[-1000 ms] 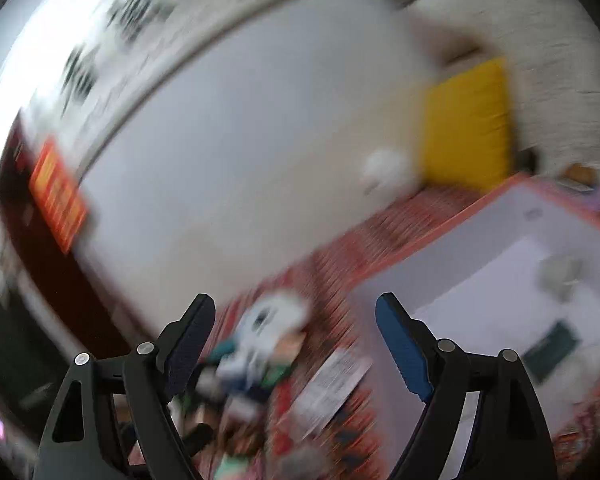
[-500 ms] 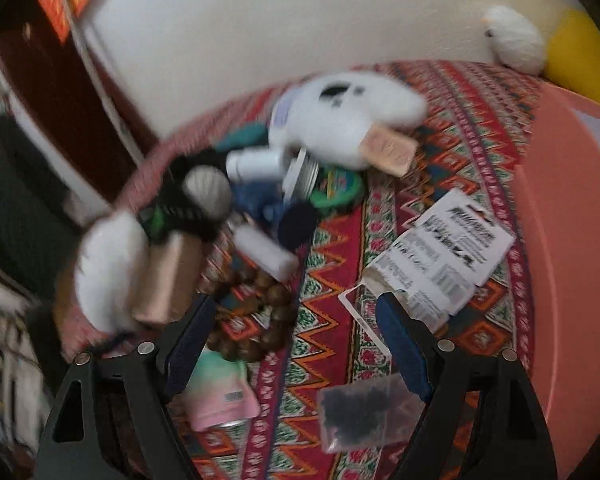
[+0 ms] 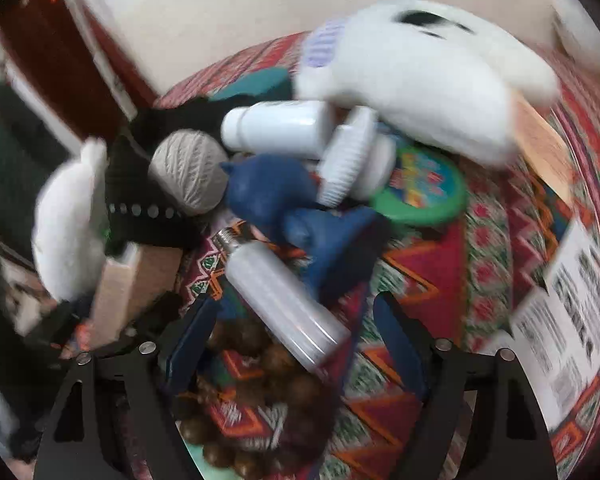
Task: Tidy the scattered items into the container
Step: 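Grasp the white cylindrical bulb with the right tool while the left tool grasps the pink cosmetic box, then carry the bulb over the pink box and open the right tool while the left tool releases the cosmetic box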
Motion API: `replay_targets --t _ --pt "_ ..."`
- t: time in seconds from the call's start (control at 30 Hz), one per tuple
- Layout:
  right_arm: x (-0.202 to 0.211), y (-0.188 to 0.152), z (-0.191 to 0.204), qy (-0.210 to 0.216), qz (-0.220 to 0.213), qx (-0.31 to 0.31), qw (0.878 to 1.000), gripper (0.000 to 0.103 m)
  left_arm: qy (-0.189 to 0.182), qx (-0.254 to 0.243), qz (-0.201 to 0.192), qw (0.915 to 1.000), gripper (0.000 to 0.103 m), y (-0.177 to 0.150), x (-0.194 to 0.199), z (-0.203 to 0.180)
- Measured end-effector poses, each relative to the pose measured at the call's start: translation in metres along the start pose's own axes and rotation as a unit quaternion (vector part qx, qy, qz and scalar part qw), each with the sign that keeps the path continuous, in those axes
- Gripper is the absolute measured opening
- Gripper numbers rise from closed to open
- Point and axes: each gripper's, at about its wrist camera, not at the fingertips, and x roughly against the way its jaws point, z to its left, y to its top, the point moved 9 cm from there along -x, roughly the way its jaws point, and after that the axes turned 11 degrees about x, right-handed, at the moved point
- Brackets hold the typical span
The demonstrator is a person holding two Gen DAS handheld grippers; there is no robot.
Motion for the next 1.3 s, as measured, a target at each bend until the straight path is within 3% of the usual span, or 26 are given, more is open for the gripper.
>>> replay_targets --t 0.13,0.2,0.37,0.53,0.67,0.83,1.03,1.3 --pt "-0.003 -0.005 0.001 -0.062 0.017 0.047 0.997 0.063 -0.017 0.017 0.012 0.9996 0.060 0.001 0.003 0.001" --pt "0.003 -0.008 0.000 -0.050 0.023 0.040 0.998 0.044 -0.031 0.026 0.015 0.9990 0.059 0.001 0.008 0.001" --pt "0.027 -0.018 -0.003 0.026 0.015 -0.026 0.999 0.028 -0.091 0.058 0.029 0.9937 0.059 -0.002 0.033 0.005" --pt "0.065 -0.029 -0.013 0.083 -0.012 -0.089 0.992 0.028 -0.150 0.079 0.027 0.9852 0.059 -0.002 0.067 0.005" --pt "0.107 -0.026 -0.022 0.111 -0.058 -0.114 0.986 0.028 -0.192 0.088 0.029 0.9769 0.059 -0.004 0.094 -0.002" --pt "0.167 -0.021 -0.031 0.147 -0.130 -0.154 0.968 0.028 -0.255 0.089 0.020 0.9628 0.059 -0.004 0.144 -0.017" --pt "0.249 -0.019 -0.053 0.127 -0.221 -0.174 0.951 0.028 -0.322 0.045 -0.021 0.9456 0.059 0.000 0.211 -0.068" --pt "0.377 -0.052 -0.098 0.023 -0.335 -0.183 0.924 0.028 -0.374 -0.025 -0.039 0.9263 0.059 -0.003 0.264 -0.170"
